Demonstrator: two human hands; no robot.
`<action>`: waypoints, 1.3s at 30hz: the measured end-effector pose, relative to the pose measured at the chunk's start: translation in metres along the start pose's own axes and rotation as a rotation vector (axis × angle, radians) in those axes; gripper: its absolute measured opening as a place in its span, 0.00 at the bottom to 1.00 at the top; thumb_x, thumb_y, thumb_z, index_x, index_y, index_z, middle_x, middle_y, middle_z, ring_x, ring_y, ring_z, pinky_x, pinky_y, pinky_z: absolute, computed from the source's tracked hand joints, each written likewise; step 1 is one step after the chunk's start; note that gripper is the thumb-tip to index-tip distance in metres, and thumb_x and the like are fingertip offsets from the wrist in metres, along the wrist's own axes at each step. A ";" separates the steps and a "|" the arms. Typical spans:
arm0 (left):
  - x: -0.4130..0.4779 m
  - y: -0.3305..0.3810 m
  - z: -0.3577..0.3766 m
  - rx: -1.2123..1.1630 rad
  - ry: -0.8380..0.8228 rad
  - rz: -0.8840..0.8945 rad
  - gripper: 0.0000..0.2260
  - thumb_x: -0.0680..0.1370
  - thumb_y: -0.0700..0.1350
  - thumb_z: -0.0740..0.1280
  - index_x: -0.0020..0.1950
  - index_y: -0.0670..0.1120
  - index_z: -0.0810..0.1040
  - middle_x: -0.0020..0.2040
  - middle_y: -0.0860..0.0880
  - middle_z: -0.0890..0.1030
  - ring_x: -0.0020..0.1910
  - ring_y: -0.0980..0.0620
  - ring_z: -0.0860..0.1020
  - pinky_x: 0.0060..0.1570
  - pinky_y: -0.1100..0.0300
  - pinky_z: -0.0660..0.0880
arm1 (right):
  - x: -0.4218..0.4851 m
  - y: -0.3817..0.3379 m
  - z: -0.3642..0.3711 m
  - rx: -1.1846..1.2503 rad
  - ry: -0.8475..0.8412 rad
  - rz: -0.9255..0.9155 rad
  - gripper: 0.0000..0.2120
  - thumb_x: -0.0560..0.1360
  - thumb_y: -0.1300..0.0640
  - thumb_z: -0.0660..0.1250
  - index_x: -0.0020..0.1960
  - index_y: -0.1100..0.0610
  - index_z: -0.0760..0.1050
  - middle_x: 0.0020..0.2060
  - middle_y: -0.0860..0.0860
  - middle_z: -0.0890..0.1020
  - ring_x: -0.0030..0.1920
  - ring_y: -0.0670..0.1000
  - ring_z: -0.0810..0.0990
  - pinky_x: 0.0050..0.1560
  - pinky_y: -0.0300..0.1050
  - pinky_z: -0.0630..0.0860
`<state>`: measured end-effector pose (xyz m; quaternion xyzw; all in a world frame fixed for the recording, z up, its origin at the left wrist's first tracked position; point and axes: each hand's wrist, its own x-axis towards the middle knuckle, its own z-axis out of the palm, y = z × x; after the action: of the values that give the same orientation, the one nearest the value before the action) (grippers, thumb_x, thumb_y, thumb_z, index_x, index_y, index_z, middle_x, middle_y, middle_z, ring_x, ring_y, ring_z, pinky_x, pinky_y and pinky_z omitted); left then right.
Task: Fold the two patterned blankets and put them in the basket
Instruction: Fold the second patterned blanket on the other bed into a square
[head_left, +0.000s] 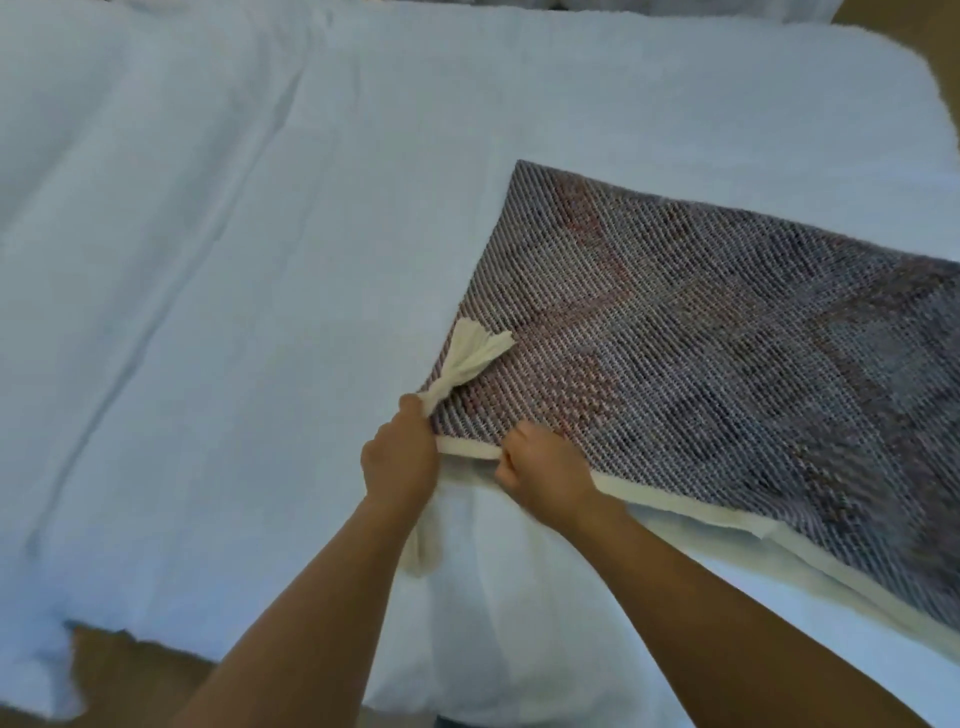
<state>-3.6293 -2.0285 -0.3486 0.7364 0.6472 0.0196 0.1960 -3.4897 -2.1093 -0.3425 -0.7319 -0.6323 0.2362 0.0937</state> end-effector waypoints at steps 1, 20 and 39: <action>-0.008 -0.007 0.003 -0.018 -0.021 -0.016 0.13 0.79 0.43 0.47 0.59 0.47 0.65 0.50 0.44 0.80 0.48 0.42 0.78 0.48 0.51 0.72 | -0.004 -0.002 0.008 -0.006 -0.020 -0.010 0.10 0.75 0.56 0.59 0.48 0.63 0.73 0.48 0.57 0.76 0.49 0.58 0.74 0.43 0.49 0.68; -0.034 0.050 0.055 0.342 -0.063 0.829 0.22 0.60 0.37 0.73 0.53 0.43 0.80 0.45 0.43 0.80 0.41 0.42 0.78 0.41 0.51 0.74 | -0.067 0.092 0.018 0.192 0.255 0.425 0.11 0.72 0.66 0.62 0.54 0.65 0.74 0.50 0.60 0.76 0.51 0.59 0.73 0.51 0.52 0.72; -0.158 0.250 0.178 0.438 -0.300 0.726 0.11 0.78 0.41 0.57 0.60 0.45 0.69 0.58 0.46 0.73 0.56 0.46 0.72 0.53 0.54 0.69 | -0.211 0.297 -0.037 -0.219 -0.179 0.316 0.10 0.74 0.64 0.59 0.55 0.62 0.71 0.54 0.59 0.75 0.55 0.59 0.74 0.48 0.52 0.73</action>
<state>-3.3685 -2.2482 -0.3988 0.9347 0.3003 -0.1571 0.1076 -3.2297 -2.3621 -0.3921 -0.8039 -0.5374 0.2417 -0.0812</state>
